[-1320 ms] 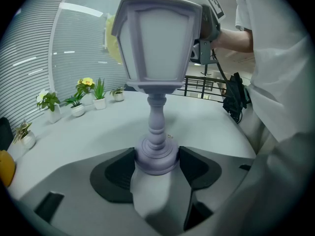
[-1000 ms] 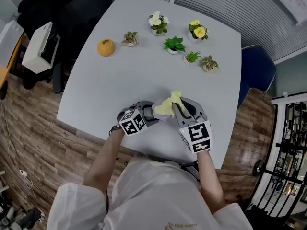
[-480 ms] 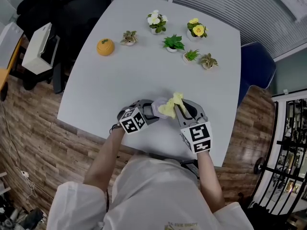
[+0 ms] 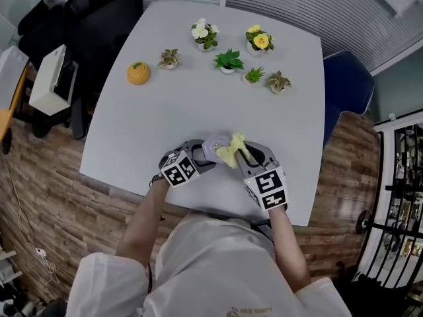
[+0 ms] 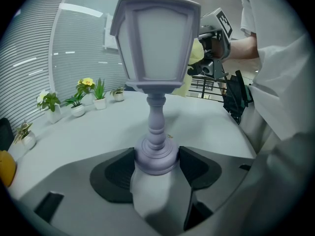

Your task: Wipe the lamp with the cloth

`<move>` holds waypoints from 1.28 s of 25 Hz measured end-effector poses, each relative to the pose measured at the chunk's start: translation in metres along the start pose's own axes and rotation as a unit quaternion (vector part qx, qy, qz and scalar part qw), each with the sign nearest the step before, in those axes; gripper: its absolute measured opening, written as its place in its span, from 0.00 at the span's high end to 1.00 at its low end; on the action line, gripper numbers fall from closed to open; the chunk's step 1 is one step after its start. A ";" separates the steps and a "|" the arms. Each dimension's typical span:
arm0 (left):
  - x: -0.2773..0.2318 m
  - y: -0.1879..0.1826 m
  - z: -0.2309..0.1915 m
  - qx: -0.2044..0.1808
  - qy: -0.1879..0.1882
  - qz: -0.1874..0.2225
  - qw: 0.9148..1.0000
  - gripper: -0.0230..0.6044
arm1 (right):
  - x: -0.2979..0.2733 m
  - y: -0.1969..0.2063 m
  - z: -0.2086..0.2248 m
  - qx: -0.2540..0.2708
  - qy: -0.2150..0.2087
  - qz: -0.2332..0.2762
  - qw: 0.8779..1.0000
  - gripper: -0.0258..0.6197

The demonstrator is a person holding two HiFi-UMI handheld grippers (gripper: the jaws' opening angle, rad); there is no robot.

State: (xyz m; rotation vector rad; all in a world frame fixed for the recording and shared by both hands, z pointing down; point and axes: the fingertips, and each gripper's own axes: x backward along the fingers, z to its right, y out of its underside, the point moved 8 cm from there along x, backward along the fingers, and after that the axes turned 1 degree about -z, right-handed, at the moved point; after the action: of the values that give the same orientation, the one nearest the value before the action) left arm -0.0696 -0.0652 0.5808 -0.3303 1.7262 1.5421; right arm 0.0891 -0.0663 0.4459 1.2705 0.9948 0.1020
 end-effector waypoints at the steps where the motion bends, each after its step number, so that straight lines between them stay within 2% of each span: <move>1: 0.000 0.000 0.000 0.001 0.000 0.000 1.000 0.50 | 0.000 0.001 0.000 -0.006 -0.003 0.002 1.000 0.85; 10: -0.001 -0.002 -0.001 0.016 -0.008 -0.005 1.000 0.50 | -0.004 0.008 0.003 -0.059 -0.028 0.022 0.998 0.85; 20: -0.003 -0.002 0.004 0.076 -0.058 -0.011 0.995 0.50 | -0.008 0.017 0.001 -0.108 -0.023 0.050 0.993 0.85; 26: -0.006 -0.002 0.007 0.124 -0.101 -0.017 0.987 0.50 | -0.011 0.019 0.000 -0.162 -0.008 0.077 0.984 0.85; 32: -0.006 -0.004 0.008 0.131 -0.109 -0.016 0.985 0.50 | -0.018 0.025 -0.003 -0.224 -0.001 0.103 0.969 0.85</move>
State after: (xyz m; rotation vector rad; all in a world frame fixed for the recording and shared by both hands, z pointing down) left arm -0.0600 -0.0603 0.5819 -0.0520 1.7139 1.2584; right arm 0.0874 -0.0650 0.4766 0.9510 0.7786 0.4618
